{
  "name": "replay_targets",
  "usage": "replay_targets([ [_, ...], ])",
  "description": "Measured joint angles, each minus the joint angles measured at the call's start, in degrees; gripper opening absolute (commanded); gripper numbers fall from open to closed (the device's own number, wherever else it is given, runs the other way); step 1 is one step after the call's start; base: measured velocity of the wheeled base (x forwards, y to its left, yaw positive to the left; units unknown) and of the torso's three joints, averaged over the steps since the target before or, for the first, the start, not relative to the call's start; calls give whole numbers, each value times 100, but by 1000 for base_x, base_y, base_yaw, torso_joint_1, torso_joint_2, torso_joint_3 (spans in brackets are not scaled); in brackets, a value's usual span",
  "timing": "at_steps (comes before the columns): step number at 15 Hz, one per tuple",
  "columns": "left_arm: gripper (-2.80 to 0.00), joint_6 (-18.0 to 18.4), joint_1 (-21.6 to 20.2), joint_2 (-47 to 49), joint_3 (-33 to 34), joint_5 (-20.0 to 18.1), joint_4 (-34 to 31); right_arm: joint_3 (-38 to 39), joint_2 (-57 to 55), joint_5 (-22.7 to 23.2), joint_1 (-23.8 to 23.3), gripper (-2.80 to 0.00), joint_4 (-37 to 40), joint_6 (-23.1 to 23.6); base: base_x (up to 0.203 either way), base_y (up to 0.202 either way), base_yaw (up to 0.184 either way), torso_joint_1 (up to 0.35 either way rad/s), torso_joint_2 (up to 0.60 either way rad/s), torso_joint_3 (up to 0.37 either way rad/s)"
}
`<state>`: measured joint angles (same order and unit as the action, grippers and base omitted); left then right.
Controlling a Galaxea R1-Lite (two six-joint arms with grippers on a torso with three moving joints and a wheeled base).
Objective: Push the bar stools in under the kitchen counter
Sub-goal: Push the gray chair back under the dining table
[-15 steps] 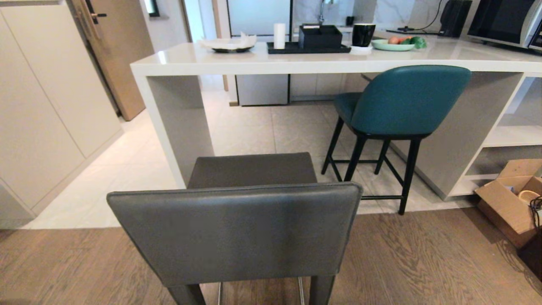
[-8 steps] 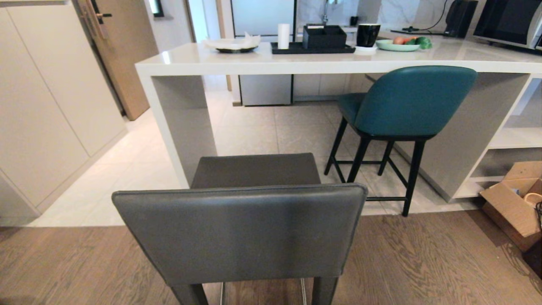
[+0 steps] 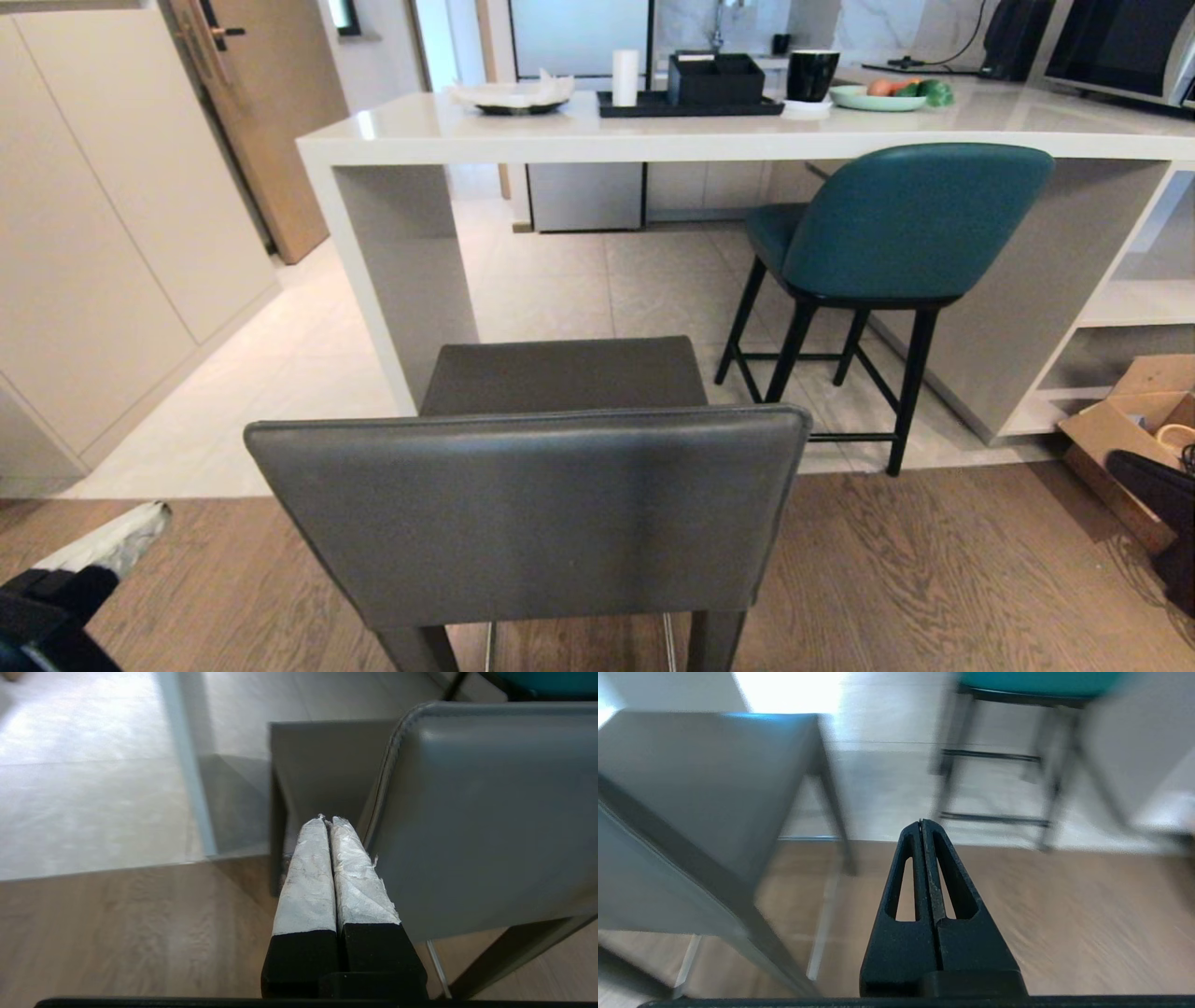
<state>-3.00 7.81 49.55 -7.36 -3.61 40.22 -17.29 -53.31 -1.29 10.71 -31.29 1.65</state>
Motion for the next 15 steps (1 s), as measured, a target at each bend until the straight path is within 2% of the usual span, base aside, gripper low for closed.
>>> replay_targets([
  [3, -280, -20, 220, 1485, 165, -19, 1455, -117, -1291, -607, 1322, -280, -988, -60, 0, 0, 0, 0, 0, 0],
  [6, -280, -24, 308, 2506, 274, -24, 2779, -164, -2289, -944, 2057, -280, -1813, -79, 0, 0, 0, 0, 0, 0],
  [10, -280, -30, 432, 2962, 325, -24, 2955, -23, -2944, -954, 2581, -280, -1914, -66, 0, 0, 0, 0, 0, 0],
  [15, -280, -30, 550, 3236, 224, -11, 2979, -477, -3535, -962, 2678, -280, -2037, -72, 0, 0, 0, 0, 0, 0],
])
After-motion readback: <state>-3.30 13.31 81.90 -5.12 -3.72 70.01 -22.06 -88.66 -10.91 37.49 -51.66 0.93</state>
